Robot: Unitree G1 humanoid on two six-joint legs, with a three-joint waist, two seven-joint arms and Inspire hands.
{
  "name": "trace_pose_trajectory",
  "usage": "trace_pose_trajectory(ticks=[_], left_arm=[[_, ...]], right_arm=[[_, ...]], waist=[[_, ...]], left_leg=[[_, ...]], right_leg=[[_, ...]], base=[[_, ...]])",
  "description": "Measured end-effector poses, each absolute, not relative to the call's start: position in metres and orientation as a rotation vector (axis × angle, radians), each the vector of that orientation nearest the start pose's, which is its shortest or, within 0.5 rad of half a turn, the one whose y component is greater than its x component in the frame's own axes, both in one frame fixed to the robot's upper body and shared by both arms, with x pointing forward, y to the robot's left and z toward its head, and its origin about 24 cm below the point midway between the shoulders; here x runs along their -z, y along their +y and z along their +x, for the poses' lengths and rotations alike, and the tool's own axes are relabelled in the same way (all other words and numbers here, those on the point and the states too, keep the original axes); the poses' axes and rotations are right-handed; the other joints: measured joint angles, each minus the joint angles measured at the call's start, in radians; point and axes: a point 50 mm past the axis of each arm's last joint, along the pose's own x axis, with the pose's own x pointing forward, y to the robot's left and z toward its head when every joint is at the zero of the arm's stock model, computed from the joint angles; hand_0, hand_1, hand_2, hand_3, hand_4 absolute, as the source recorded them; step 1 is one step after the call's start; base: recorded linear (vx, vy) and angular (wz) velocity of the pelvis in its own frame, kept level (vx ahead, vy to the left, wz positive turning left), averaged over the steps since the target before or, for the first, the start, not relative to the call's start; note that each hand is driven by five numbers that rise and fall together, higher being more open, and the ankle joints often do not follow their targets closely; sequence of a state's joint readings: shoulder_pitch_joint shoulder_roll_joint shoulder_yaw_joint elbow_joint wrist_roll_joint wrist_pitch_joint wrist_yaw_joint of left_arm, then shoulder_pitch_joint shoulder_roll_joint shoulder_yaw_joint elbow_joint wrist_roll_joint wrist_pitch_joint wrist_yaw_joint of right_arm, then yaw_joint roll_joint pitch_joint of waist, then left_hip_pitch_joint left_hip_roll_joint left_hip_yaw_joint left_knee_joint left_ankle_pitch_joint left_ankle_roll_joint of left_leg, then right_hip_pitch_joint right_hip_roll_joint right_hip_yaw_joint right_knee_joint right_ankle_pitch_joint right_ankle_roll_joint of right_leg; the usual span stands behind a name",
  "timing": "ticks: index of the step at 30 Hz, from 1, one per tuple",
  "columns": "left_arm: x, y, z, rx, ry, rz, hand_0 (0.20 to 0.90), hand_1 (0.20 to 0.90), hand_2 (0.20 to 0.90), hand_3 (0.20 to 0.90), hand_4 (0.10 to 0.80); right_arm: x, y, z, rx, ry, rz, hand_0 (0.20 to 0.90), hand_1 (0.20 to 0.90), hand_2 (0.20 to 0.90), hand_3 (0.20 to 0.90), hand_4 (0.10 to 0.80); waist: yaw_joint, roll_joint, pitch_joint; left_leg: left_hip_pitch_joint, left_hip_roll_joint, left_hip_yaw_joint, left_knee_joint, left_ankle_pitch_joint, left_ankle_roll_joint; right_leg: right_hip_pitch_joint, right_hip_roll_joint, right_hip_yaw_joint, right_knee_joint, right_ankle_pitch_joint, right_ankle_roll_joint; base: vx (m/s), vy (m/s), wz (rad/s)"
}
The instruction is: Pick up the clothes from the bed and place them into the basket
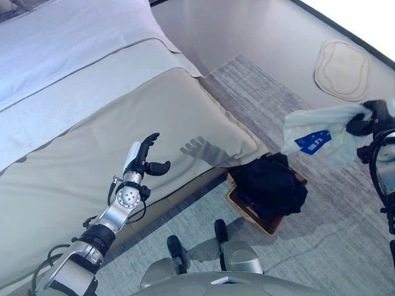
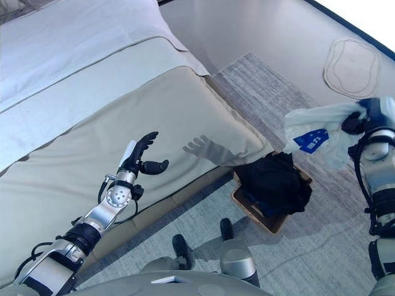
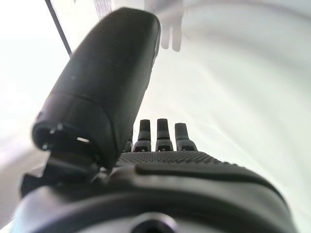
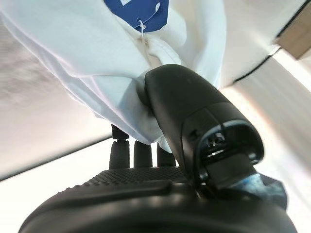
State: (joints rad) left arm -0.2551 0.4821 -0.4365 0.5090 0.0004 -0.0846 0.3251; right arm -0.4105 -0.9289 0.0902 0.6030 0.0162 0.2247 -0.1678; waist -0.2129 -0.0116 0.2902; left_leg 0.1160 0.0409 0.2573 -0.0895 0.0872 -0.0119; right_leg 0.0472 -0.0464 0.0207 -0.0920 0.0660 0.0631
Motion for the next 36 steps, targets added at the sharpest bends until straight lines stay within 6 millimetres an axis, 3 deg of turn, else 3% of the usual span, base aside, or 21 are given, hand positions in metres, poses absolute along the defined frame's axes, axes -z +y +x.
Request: trace_pose_trajectory(ticks=[5, 10, 16, 17, 18, 36], left_arm=[[0.003, 0.198, 0.282, 0.01, 0.163, 0.637, 0.9, 0.9, 0.9, 0.9, 0.8], [0.009, 0.195, 0.279, 0.02, 0.187, 0.634, 0.9, 0.9, 0.9, 0.9, 0.8], [0.018, 0.189, 0.273, 0.046, 0.217, 0.625, 0.9, 0.9, 0.9, 0.9, 0.8], [0.019, 0.187, 0.272, 0.06, 0.22, 0.628, 0.9, 0.9, 0.9, 0.9, 0.8], [0.02, 0.186, 0.272, 0.07, 0.223, 0.629, 0.9, 0.9, 0.9, 0.9, 0.8], [0.022, 0.181, 0.27, 0.103, 0.227, 0.639, 0.9, 0.9, 0.9, 0.9, 0.8]], right_arm=[[-0.083, -0.38, 0.279, 0.484, 0.431, -0.827, 0.3, 0.3, 0.3, 0.2, 0.1], [-0.053, -0.395, 0.257, 0.5, 0.572, -0.82, 0.3, 0.3, 0.3, 0.2, 0.1], [-0.043, -0.401, 0.248, 0.507, 0.598, -0.832, 0.3, 0.3, 0.3, 0.2, 0.1], [-0.042, -0.4, 0.248, 0.51, 0.59, -0.835, 0.554, 0.554, 0.554, 0.496, 0.396], [-0.042, -0.399, 0.249, 0.509, 0.585, -0.84, 0.9, 0.9, 0.9, 0.9, 0.8], [-0.039, -0.396, 0.251, 0.562, 0.557, -0.882, 0.9, 0.9, 0.9, 0.9, 0.8]], waist=[[-0.013, 0.022, -0.015], [-0.011, 0.075, -0.049], [-0.004, 0.121, -0.08], [-0.003, 0.123, -0.082], [-0.001, 0.123, -0.082], [0.043, 0.128, -0.085]], left_leg=[[-0.01, 0.02, 0.021, -0.003, -0.014, -0.013], [-0.014, 0.023, 0.024, -0.004, -0.017, -0.018], [-0.024, 0.025, 0.023, -0.004, -0.016, -0.018], [-0.025, 0.025, 0.022, -0.004, -0.016, -0.019], [-0.025, 0.025, 0.022, -0.004, -0.016, -0.019], [-0.043, 0.023, -0.008, 0.0, -0.011, -0.02]], right_leg=[[-0.023, 0.02, 0.022, 0.0, 0.013, -0.003], [-0.028, 0.022, 0.023, 0.0, 0.013, -0.003], [-0.04, 0.024, 0.02, 0.0, 0.017, -0.008], [-0.04, 0.024, 0.02, 0.0, 0.017, -0.008], [-0.04, 0.024, 0.02, 0.0, 0.017, -0.008], [-0.044, 0.02, -0.008, 0.0, 0.018, -0.009]], base=[[-0.01, -0.041, -0.16], [-0.004, -0.039, -0.02], [-0.009, -0.037, 0.0], [0.0, 0.0, 0.0], [-0.026, -0.03, 0.01], [-0.014, 0.001, 0.04]])
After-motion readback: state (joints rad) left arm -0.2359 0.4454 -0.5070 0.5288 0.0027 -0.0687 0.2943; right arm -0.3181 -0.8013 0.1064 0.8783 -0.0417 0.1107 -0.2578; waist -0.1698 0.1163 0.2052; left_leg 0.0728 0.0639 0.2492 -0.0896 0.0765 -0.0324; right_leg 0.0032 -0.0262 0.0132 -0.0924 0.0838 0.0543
